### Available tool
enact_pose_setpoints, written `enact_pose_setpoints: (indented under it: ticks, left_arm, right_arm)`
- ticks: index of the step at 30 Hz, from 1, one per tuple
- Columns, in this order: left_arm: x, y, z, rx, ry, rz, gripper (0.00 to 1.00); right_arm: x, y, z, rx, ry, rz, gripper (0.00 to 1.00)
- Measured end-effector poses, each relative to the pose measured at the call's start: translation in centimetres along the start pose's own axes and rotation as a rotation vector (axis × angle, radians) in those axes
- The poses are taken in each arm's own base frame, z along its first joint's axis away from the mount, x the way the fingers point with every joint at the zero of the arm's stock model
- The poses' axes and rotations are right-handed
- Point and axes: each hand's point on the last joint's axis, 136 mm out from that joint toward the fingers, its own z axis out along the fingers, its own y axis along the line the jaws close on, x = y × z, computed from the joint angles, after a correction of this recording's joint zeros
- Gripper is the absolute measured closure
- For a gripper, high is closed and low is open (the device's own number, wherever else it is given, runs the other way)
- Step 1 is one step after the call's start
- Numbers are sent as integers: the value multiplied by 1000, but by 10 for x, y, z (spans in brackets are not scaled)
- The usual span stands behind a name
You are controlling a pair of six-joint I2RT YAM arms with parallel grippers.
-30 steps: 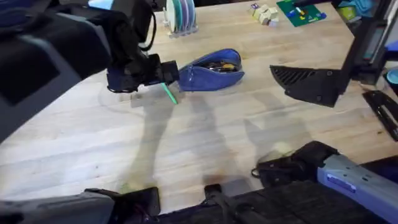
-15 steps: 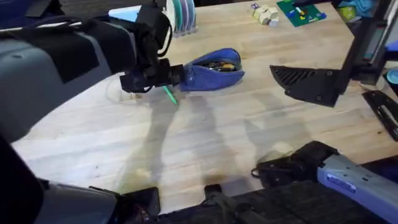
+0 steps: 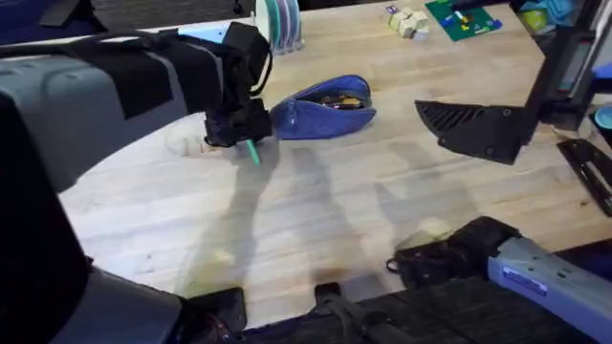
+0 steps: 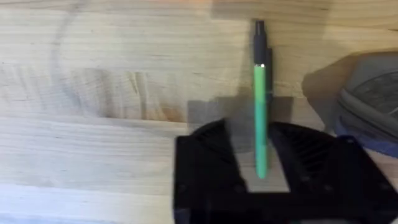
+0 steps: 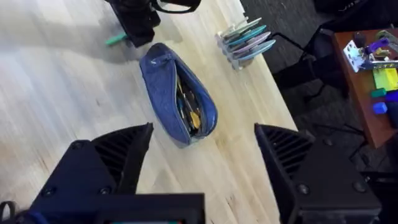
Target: Unzip the bag, pick up the pens from the table one at a time and place them inside, then zip the bag closed.
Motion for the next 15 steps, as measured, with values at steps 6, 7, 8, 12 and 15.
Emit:
enact_pose_setpoints:
  ticks: [6, 7, 8, 12, 15]
  left_arm:
    - [0, 2, 1, -10, -2, -1, 943]
    - [0, 2, 1, -10, -3, -1, 951]
    - [0, 2, 1, -10, -3, -1, 952]
    - [0, 2, 1, -11, -4, -1, 953]
    - [0, 2, 1, -11, -4, -1, 953]
  right_arm:
    - [0, 0, 0, 0, 0, 0, 3]
    - [0, 0, 0, 0, 0, 0, 3]
    - [0, 0, 0, 0, 0, 0, 3]
    - [0, 0, 0, 0, 0, 0, 3]
    - [0, 0, 0, 0, 0, 0, 3]
